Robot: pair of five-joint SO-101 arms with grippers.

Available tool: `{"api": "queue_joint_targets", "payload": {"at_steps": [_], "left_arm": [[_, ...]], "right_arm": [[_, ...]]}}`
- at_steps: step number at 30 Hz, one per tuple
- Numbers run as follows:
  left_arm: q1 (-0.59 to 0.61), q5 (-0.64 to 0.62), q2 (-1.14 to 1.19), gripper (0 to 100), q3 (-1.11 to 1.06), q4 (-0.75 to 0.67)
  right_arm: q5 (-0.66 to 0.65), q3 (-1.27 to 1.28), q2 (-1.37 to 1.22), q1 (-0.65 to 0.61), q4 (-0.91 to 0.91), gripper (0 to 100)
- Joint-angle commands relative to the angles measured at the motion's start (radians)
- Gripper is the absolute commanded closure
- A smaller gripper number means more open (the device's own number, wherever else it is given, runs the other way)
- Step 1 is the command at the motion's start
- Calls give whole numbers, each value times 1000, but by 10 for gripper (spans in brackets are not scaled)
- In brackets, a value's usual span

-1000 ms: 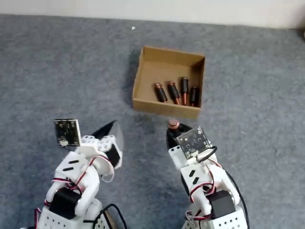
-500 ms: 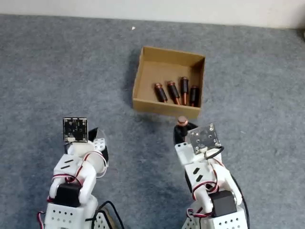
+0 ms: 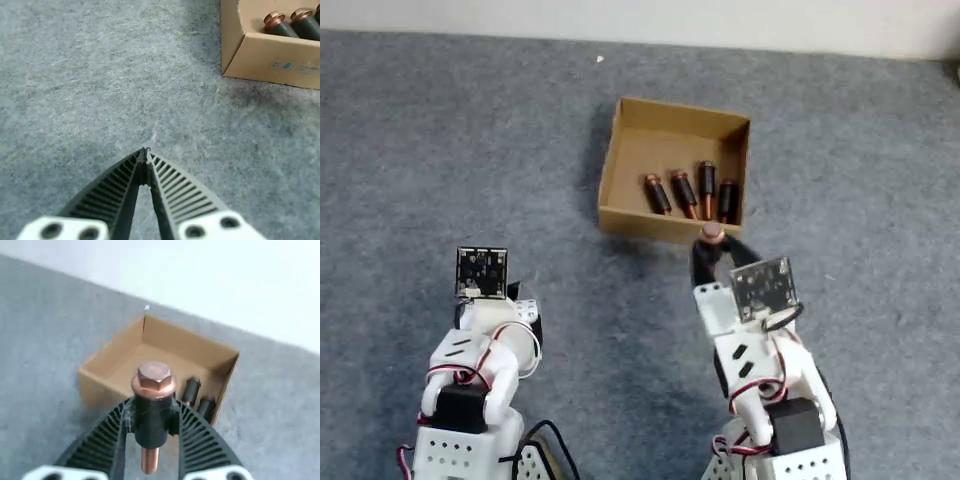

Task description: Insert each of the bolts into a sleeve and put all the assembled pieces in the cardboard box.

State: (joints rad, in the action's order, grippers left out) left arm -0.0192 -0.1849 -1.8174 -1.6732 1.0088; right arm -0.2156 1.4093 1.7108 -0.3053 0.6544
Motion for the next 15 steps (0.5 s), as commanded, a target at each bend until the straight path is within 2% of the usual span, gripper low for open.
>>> {"api": "queue_joint_targets", "payload": {"at_steps": [1, 8, 15], "left_arm": [[8, 15, -12, 994, -22, 3], [15, 15, -12, 994, -22, 5], [15, 15, -12, 994, -22, 5]], "right_arm": [[-32, -163, -205, 8, -145, 993], [-66, -429, -705, 13, -363, 993], [-68, -575, -1119, 85, -545, 993]]}}
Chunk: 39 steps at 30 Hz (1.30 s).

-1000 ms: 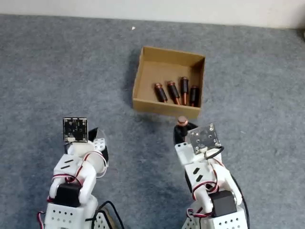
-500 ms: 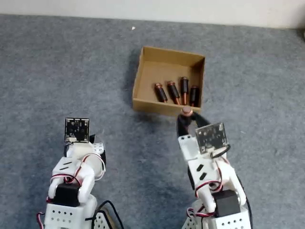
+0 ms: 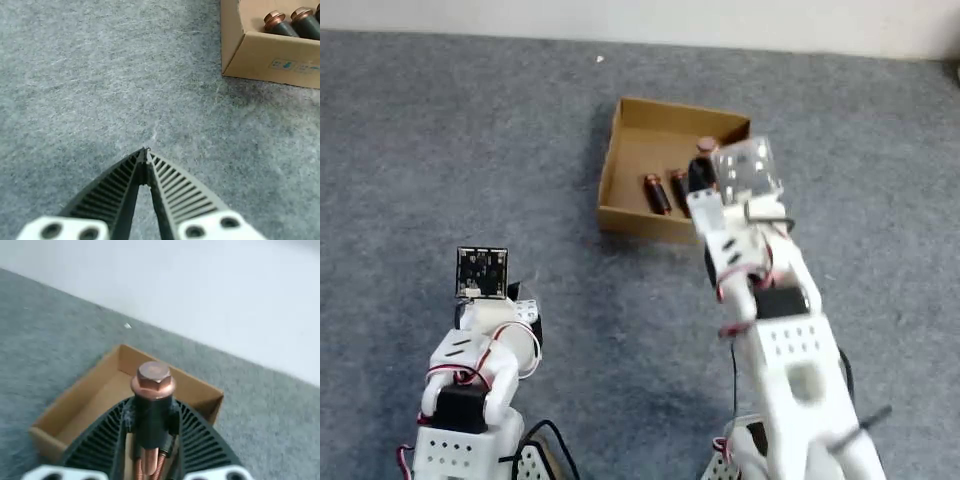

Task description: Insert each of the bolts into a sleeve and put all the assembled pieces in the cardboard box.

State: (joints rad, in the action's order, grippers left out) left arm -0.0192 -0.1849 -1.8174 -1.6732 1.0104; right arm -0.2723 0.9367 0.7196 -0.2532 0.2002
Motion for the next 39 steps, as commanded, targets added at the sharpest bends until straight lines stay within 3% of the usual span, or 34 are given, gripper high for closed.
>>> {"api": "queue_joint_targets", "payload": {"at_steps": [1, 9, 13, 17, 22, 28, 39], "left_arm": [[15, 15, -12, 994, -22, 3], [15, 15, -12, 994, -22, 3], [15, 15, -12, 994, -22, 3], [15, 15, -12, 994, -22, 3], [15, 15, -12, 994, -22, 3], [15, 15, -12, 994, -22, 3], [15, 15, -12, 994, -22, 2]], "right_arm": [[-11, -113, -180, 35, -110, 993], [-11, -197, -493, 38, -137, 985], [-11, -217, -539, 38, -133, 894], [-11, -213, -529, 39, -131, 882], [-11, -182, -375, 39, -107, 889], [-15, -53, -110, 38, 35, 995], [-9, 335, 404, 38, 116, 993]]}}
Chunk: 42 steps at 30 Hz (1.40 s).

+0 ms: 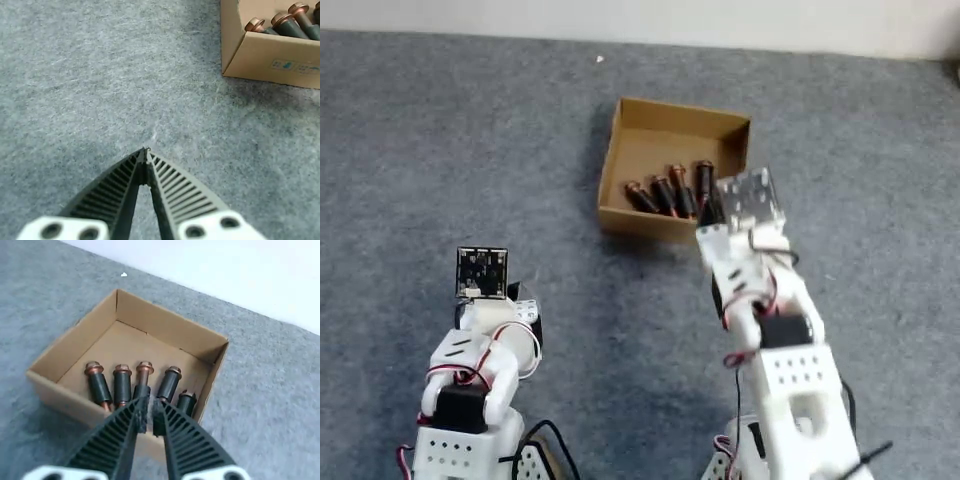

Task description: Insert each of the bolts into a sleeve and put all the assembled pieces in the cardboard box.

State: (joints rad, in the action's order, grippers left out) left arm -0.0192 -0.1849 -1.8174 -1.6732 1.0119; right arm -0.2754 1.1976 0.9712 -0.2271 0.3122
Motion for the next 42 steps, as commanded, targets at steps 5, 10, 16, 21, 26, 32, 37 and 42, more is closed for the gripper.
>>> {"api": "queue_joint_targets", "payload": {"at_steps": [5, 10, 16, 21, 26, 32, 37, 42], "left_arm": [[15, 15, -12, 994, -22, 0], [15, 15, -12, 994, -22, 0], [15, 15, -12, 994, -22, 0], [15, 15, -12, 994, -22, 0], [15, 15, -10, 994, -22, 5], [15, 15, -10, 993, -22, 83], [13, 15, -10, 993, -22, 166], [15, 41, -10, 993, -22, 239]], "right_arm": [[140, 239, 415, 42, 5, 989], [193, 372, 618, 67, 7, 989], [195, 575, 822, 67, 8, 989], [198, 610, 863, 113, 120, 992], [198, 610, 858, 177, 225, 992], [198, 608, 858, 176, 499, 992], [198, 607, 858, 180, 708, 992], [198, 607, 858, 182, 837, 992]]}}
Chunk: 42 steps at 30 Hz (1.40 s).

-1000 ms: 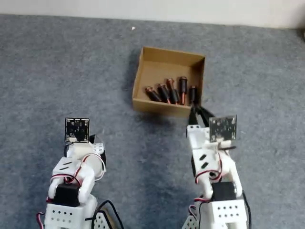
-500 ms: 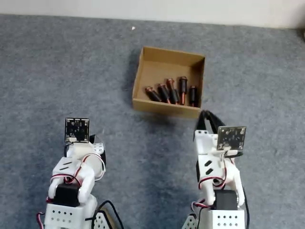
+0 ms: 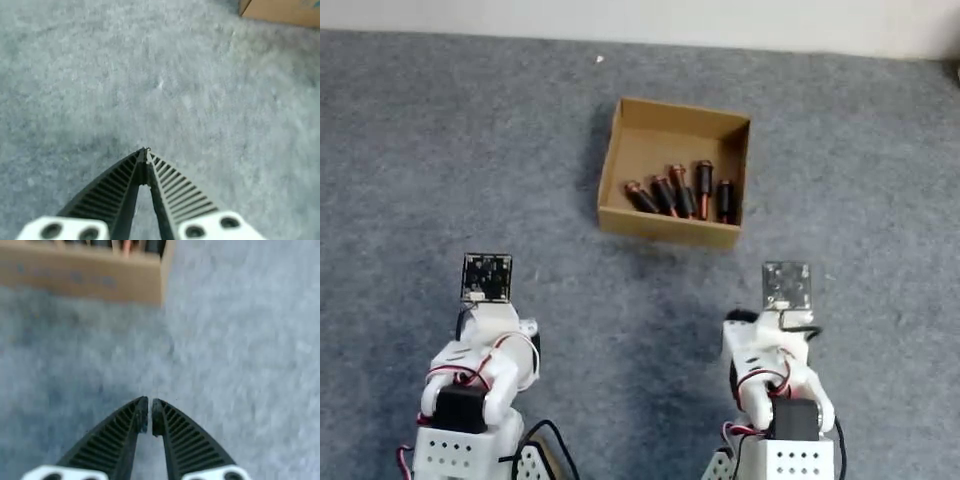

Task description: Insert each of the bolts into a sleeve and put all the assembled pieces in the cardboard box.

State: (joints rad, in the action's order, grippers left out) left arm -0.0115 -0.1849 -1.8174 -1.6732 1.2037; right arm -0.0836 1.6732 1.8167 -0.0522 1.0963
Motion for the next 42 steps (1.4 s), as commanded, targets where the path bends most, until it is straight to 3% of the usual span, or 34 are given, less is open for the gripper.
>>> {"api": "queue_joint_targets", "payload": {"at_steps": [1, 5, 9, 42], "left_arm": [[7, 75, -10, 993, -22, 54], [7, 212, -10, 993, -22, 61], [7, 270, -10, 992, -22, 114], [5, 273, -10, 993, -22, 115]], "right_arm": [[6, 131, 13, 7, 71, 992], [0, 131, 13, 5, 150, 992], [6, 131, 13, 7, 151, 992], [2, 131, 13, 7, 151, 992]]}}
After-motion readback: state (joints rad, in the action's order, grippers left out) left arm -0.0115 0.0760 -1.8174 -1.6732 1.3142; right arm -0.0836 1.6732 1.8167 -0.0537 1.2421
